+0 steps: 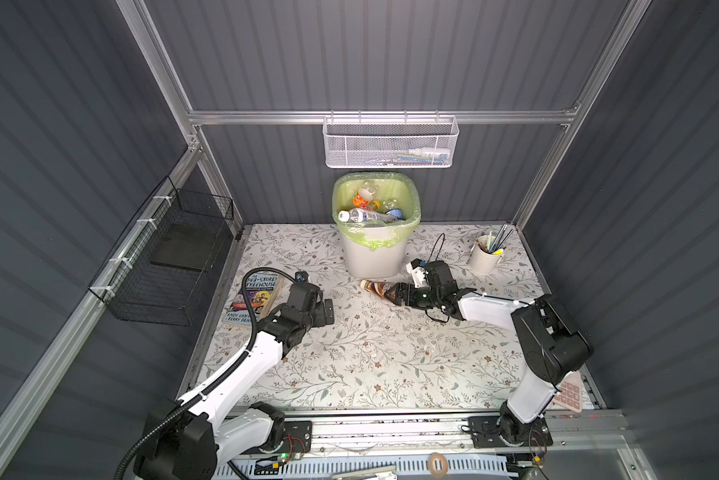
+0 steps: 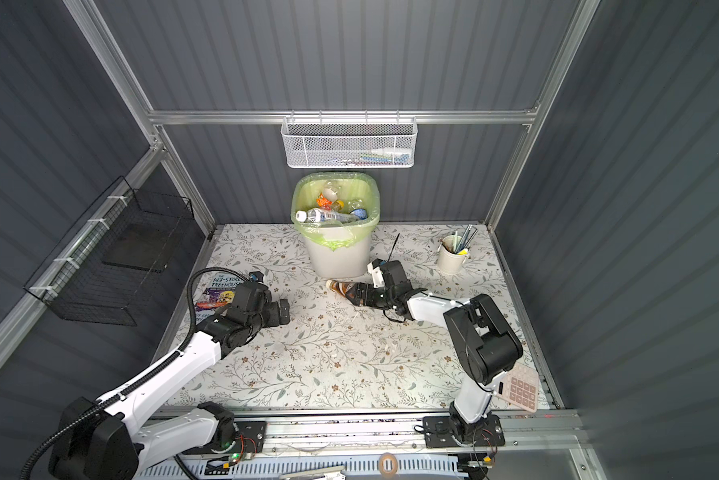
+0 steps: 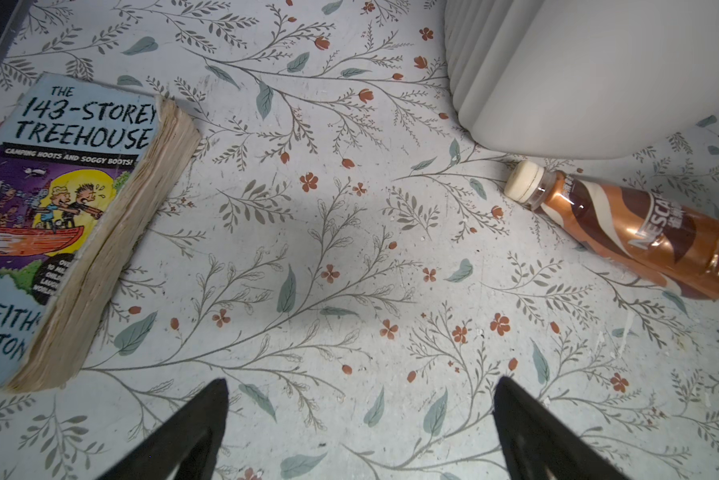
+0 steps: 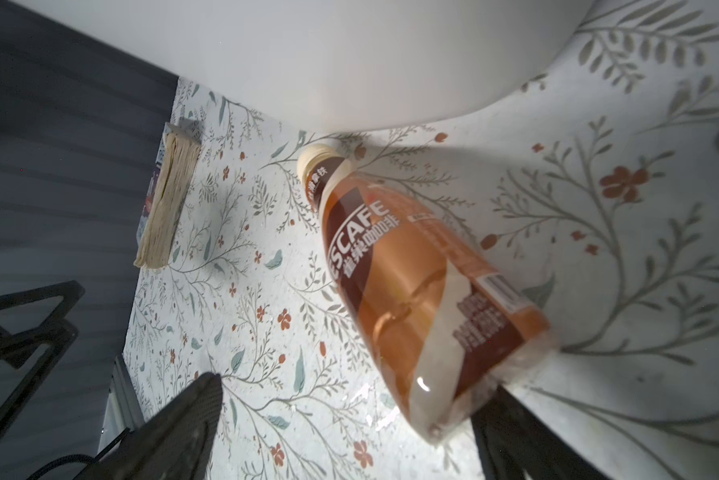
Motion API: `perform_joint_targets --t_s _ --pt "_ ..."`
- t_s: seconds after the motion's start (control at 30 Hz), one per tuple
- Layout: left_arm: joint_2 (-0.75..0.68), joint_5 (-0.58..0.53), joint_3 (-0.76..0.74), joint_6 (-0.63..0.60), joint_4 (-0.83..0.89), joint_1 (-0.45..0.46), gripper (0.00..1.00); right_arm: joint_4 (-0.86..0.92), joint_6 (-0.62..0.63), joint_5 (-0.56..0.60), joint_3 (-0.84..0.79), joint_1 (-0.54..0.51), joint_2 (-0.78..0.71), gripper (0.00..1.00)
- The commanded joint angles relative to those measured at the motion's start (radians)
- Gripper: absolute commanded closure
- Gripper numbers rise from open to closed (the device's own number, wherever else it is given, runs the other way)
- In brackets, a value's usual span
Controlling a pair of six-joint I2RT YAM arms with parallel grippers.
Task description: Throw the plastic bottles in the bin
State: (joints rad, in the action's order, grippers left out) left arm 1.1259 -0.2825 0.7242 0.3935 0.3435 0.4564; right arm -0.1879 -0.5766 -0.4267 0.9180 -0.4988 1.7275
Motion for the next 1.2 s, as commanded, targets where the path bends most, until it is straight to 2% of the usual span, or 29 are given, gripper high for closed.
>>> perform_joint_targets --t_s 0.0,0.17,0.33,0.77,1.0,1.17 --pt "-0.013 0.017 -0.019 -0.004 -0.001 -0.007 0.0 0.049 0.006 0.062 -0.018 -0.021 -0.054 0.07" --pt "-0.011 0.022 -0.022 0.001 -0.008 -0.007 0.0 0.245 0.137 0.245 0.047 -0.062 -0.095 0.05" --pt "-0.002 0.032 -0.024 0.006 -0.017 -0.008 0.0 0.392 0.288 0.385 0.156 -0.087 -0.045 0.01" --pt "-0.015 0.031 -0.035 0.005 -0.006 -0.008 0.0 0.347 0.561 0.584 0.282 -0.111 0.129 0.01" --pt "-0.011 0.032 -0.038 0.013 -0.008 -0.008 0.0 0.308 0.597 0.606 0.273 -0.118 0.129 0.01" --pt "-0.008 0.035 -0.037 0.014 -0.012 -0.008 0.0 0.311 0.55 0.471 0.267 -0.128 0.115 0.01"
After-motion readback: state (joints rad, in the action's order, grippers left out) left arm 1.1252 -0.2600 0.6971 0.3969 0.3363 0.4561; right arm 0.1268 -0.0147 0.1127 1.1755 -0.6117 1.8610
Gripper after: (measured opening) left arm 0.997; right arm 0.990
